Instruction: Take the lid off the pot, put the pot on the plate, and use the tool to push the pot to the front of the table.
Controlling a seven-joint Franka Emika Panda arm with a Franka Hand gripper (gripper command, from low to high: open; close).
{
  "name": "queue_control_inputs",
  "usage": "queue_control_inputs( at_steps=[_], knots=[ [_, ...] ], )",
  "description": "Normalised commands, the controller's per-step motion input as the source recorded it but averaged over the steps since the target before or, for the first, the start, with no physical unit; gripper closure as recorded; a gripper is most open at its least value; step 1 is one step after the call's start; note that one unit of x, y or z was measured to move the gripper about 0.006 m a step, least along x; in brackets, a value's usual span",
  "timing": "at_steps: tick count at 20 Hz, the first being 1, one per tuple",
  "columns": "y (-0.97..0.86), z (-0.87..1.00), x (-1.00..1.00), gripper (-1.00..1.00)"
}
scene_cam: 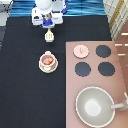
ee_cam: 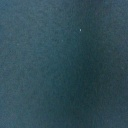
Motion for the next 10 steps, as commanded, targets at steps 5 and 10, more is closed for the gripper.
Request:
queue_control_inputs(
  at_steps=[5,10],
  knots=[
    [0.08,-0.02,0.69,1.00],
    [0.10,0.00,0.87,1.00]
  ],
)
